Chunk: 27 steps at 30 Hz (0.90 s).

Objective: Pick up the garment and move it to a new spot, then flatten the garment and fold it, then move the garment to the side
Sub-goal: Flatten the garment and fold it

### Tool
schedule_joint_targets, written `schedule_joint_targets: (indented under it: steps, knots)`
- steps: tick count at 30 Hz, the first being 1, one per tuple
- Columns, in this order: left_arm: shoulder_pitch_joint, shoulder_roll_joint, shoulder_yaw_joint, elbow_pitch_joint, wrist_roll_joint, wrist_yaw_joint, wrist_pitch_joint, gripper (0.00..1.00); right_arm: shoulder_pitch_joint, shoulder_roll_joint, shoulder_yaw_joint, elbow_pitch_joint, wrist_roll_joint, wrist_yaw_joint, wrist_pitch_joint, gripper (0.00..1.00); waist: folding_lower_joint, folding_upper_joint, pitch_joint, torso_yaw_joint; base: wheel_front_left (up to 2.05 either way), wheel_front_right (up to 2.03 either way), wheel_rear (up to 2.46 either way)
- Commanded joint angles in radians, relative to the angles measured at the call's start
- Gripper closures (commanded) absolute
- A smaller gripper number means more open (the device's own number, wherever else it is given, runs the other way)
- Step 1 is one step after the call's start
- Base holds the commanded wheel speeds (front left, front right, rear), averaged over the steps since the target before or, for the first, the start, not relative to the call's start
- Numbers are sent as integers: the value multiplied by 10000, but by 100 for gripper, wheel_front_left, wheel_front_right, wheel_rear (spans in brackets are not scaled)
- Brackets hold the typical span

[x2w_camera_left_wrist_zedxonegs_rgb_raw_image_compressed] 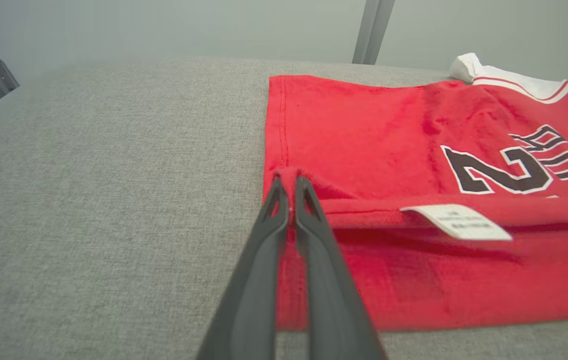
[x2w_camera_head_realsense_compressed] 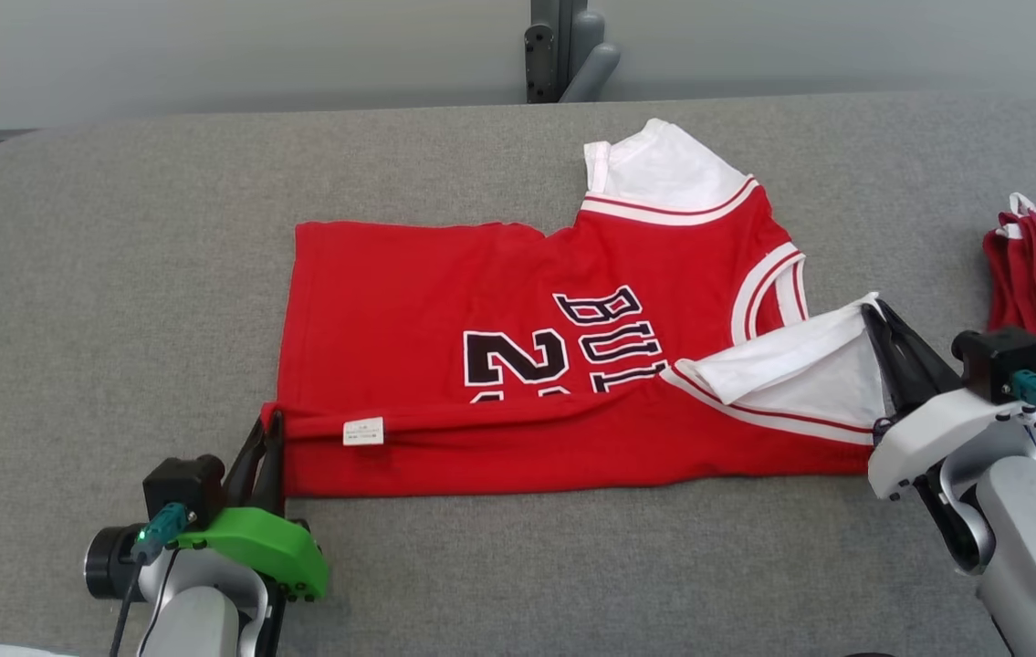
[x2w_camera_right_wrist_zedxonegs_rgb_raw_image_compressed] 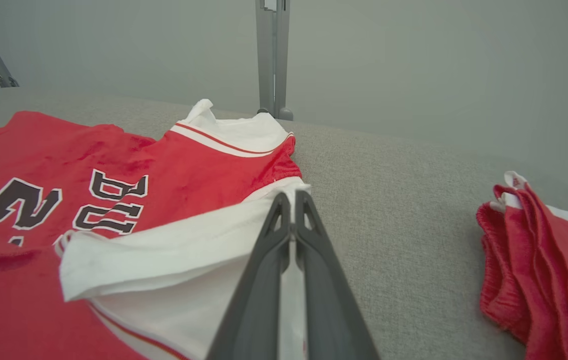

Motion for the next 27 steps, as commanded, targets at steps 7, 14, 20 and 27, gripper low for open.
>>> schedule_joint_targets:
  steps: [7, 14, 20, 27]
  knots:
    - [-724, 62, 33, 277, 138, 24, 3, 100, -785, 20, -44, 385, -266, -17, -38, 100, 0, 0, 620, 131, 0, 0, 0]
    - [-1123, 60, -56, 488, 198, 24, 1, 100, -1163, 56, -101, 601, -357, -17, -38, 100, 0, 0, 882, 215, 0, 0, 0]
    - [-1505, 97, -66, 598, 267, 24, 1, 100, -1458, 77, -249, 757, -480, -17, -38, 100, 0, 0, 1199, 275, 0, 0, 0]
    - [-1884, 94, 22, 669, 304, 24, 1, 100, -1819, 157, -310, 899, -719, -17, -38, 100, 0, 0, 1452, 292, 0, 0, 0]
